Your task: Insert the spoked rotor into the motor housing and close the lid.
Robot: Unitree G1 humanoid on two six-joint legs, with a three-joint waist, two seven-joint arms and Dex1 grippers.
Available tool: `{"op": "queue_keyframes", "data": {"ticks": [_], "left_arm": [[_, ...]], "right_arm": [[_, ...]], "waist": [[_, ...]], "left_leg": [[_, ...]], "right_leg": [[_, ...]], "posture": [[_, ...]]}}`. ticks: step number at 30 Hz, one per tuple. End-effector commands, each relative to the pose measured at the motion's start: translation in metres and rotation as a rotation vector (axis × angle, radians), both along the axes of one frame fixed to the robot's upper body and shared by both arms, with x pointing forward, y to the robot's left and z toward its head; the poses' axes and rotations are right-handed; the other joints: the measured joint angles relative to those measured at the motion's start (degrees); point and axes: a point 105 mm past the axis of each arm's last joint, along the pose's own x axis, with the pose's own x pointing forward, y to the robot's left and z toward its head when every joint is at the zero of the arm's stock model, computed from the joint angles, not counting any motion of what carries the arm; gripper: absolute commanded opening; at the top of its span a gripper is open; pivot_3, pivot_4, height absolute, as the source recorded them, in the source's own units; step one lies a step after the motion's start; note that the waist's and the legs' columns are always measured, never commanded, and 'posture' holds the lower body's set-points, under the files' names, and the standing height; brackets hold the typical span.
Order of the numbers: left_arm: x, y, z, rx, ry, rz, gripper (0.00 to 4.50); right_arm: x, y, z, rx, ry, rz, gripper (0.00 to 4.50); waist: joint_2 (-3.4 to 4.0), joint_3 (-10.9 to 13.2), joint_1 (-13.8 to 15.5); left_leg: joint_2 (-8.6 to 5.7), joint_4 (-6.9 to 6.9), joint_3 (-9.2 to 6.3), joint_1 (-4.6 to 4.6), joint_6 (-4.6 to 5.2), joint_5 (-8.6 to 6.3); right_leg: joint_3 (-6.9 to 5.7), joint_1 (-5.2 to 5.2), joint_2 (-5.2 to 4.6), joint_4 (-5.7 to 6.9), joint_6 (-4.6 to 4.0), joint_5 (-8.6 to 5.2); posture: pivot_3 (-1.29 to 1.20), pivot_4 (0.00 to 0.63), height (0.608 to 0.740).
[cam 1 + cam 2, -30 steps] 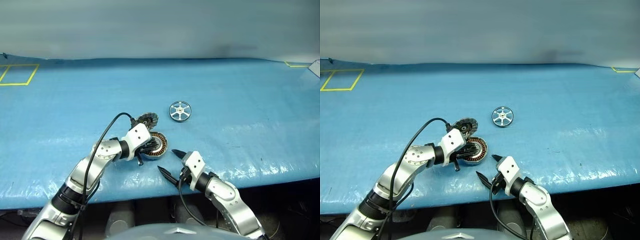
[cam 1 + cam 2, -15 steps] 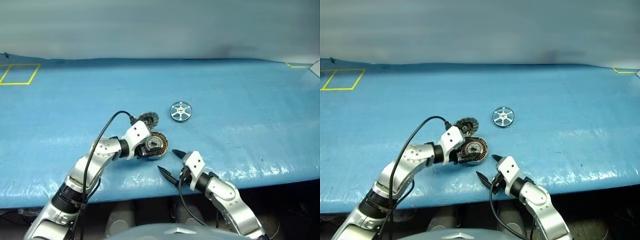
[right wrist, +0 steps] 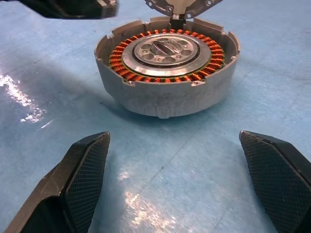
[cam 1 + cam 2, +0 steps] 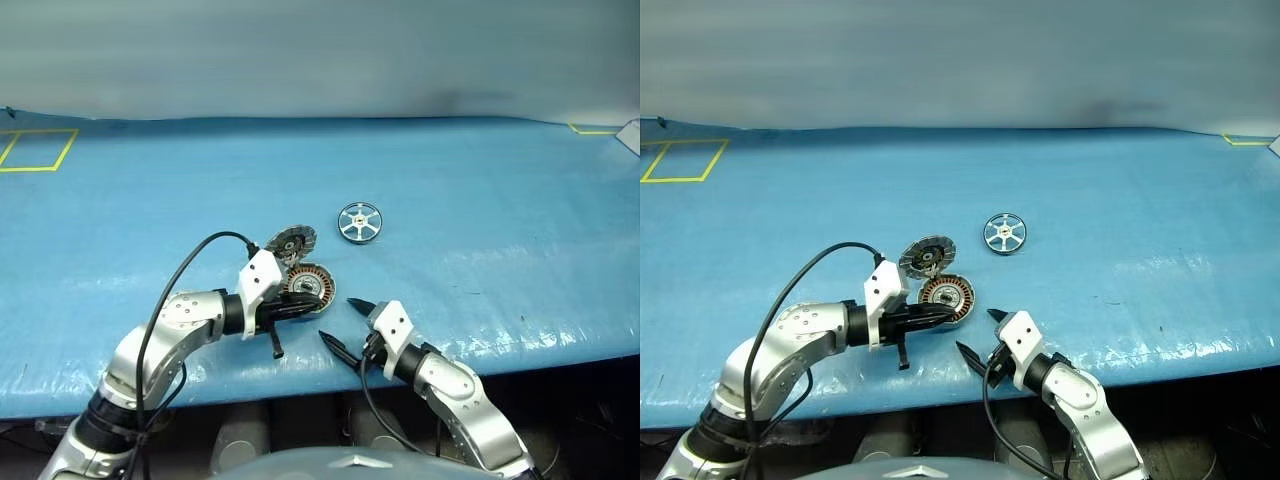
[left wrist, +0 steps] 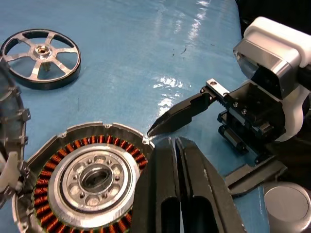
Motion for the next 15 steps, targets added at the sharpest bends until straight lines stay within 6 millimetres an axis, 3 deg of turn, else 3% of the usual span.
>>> {"op": "queue_keyframes", "data": {"ticks": [1,6,7,10,15], "left_arm": [[-0.004,0.005,0.011,0.001,-0.153,-0.008,0.07],[-0.01,0.012,0.016,-0.106,-0.235,0.067,0.07],[-0.01,0.014,0.014,-0.114,-0.239,0.095,0.02],[-0.015,0.02,0.01,-0.13,-0.255,0.138,0.0],[-0.02,0.03,-0.003,-0.081,-0.312,0.194,0.0]], "right_arm": [[0.009,-0.008,0.017,-0.013,-0.059,-0.018,4.5],[0.025,-0.031,0.02,-0.124,-0.063,-0.101,4.5],[0.028,-0.035,0.022,-0.152,-0.067,-0.102,4.32],[0.032,-0.04,0.034,-0.199,-0.081,-0.069,3.57],[0.041,-0.034,0.062,-0.249,-0.164,0.011,1.88]], "waist": [[0.0,0.0,0.04],[0.0,0.0,0.22],[0.0,0.0,0.3],[0.02,-0.01,0.3],[0.02,-0.01,0.24]], "left_leg": [[0.0,0.01,0.0,0.0,0.0,0.0],[0.0,0.01,0.03,-0.02,0.0,0.0],[0.0,0.01,0.04,-0.02,0.0,0.0],[0.0,0.02,0.07,-0.01,0.0,0.0],[0.01,0.01,0.06,0.0,0.0,0.0]], "right_leg": [[0.0,0.0,0.0,0.0,0.0,0.0],[0.01,-0.01,-0.03,-0.02,0.0,0.0],[0.02,-0.02,-0.03,-0.03,0.0,0.0],[0.04,-0.03,-0.03,-0.02,0.0,0.0],[0.03,-0.03,-0.01,-0.02,0.0,0.0]], "posture": [[0.0,0.15,0.74],[0.0,0.15,0.74],[0.0,0.15,0.74],[0.0,0.15,0.74],[0.0,0.15,0.74]]}}
